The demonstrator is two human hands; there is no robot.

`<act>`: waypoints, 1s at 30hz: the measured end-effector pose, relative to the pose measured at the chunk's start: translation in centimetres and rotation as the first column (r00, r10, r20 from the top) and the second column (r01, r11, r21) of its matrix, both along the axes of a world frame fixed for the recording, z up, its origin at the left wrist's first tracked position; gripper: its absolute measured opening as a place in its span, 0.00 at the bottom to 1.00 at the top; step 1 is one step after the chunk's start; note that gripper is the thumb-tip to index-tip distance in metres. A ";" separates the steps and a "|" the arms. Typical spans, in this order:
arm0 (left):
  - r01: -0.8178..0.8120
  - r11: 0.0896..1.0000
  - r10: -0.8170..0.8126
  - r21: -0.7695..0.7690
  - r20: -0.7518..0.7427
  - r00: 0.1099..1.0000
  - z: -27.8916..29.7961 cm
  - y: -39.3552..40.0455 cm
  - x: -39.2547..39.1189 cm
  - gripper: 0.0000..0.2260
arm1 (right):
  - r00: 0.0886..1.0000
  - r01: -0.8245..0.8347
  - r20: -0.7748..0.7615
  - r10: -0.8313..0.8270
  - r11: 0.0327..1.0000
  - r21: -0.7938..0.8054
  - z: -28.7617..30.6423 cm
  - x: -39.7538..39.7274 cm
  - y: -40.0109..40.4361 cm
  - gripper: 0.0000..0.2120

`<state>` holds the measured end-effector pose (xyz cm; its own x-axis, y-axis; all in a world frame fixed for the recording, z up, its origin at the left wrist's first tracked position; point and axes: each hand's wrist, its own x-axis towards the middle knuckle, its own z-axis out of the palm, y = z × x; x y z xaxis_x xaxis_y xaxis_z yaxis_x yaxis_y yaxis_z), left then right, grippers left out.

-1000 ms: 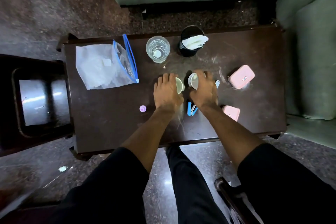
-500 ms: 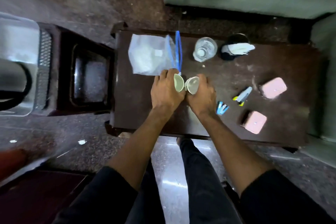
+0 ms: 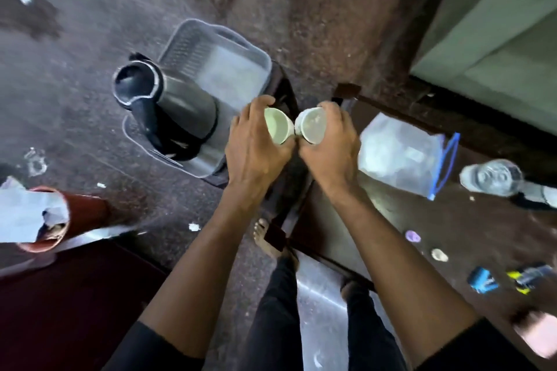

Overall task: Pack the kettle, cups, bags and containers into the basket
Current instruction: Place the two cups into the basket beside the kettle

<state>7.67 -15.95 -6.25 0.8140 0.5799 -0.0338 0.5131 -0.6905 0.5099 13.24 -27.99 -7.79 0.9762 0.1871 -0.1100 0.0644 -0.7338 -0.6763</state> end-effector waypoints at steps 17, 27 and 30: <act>-0.038 0.996 0.053 0.086 -0.185 0.981 -2.4 12.9 3.3 0.35 | 0.862 -0.500 -0.043 0.505 0.834 -0.234 -1.7 11.6 20.8 0.26; 0.063 0.992 -0.023 0.109 -0.334 0.942 -6.6 12.9 4.8 0.41 | 0.503 -0.845 -0.227 0.834 0.419 -0.332 -4.7 13.9 23.2 0.26; 0.060 0.994 -0.026 0.095 -0.331 0.943 -7.3 12.7 4.9 0.43 | 0.514 -0.847 -0.235 0.825 0.445 -0.292 -5.4 14.1 23.4 0.26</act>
<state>12.56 -3.29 -13.53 0.7916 0.5591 -0.2464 0.6090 -0.7551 0.2428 27.36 -4.54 -13.15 0.3588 0.8497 -0.3864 0.7465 -0.5097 -0.4277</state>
